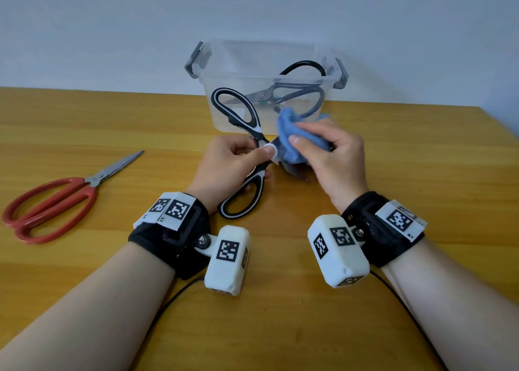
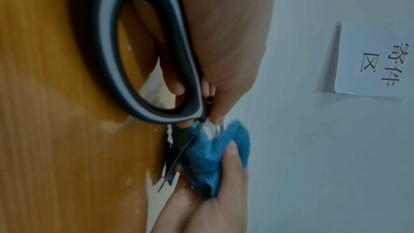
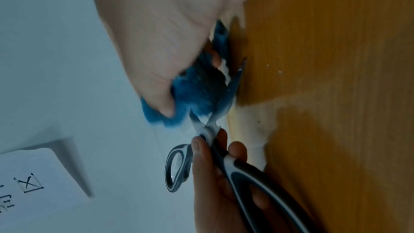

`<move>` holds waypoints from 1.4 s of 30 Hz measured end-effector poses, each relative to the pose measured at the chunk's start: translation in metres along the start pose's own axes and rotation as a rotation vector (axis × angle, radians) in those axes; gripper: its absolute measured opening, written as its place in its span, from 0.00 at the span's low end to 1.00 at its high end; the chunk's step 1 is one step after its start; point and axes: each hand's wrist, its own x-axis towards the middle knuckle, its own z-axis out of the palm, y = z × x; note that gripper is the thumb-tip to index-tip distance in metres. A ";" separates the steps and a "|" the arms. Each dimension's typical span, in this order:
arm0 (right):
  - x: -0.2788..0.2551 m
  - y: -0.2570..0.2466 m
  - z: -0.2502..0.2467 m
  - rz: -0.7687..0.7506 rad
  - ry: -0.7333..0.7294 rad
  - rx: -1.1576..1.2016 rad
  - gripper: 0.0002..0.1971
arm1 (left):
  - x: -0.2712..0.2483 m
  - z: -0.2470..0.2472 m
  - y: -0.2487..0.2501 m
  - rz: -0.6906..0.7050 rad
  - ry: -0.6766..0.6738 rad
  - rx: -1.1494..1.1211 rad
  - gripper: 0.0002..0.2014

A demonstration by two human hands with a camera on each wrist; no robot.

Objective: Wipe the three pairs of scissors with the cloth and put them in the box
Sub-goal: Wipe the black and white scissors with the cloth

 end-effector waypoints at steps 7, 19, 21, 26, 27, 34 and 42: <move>0.001 0.001 0.000 0.027 0.010 -0.073 0.09 | -0.004 -0.001 0.003 0.023 -0.035 -0.021 0.17; 0.005 0.000 -0.004 0.009 0.160 0.076 0.10 | -0.002 0.001 0.005 0.002 0.077 -0.044 0.14; 0.002 -0.001 -0.001 -0.085 -0.045 0.044 0.07 | -0.001 0.001 0.004 0.003 0.088 -0.051 0.13; 0.000 0.001 0.002 -0.088 -0.254 -0.101 0.03 | 0.001 -0.001 0.001 -0.004 0.065 -0.060 0.12; -0.001 0.002 0.002 -0.078 -0.268 -0.133 0.03 | 0.001 -0.001 0.000 -0.003 0.060 -0.058 0.12; -0.002 0.007 0.002 -0.047 -0.263 -0.194 0.11 | -0.002 -0.002 0.006 0.083 0.102 -0.191 0.14; 0.003 0.007 -0.004 0.105 -0.042 -0.214 0.10 | -0.002 -0.008 0.008 0.058 0.249 -0.331 0.12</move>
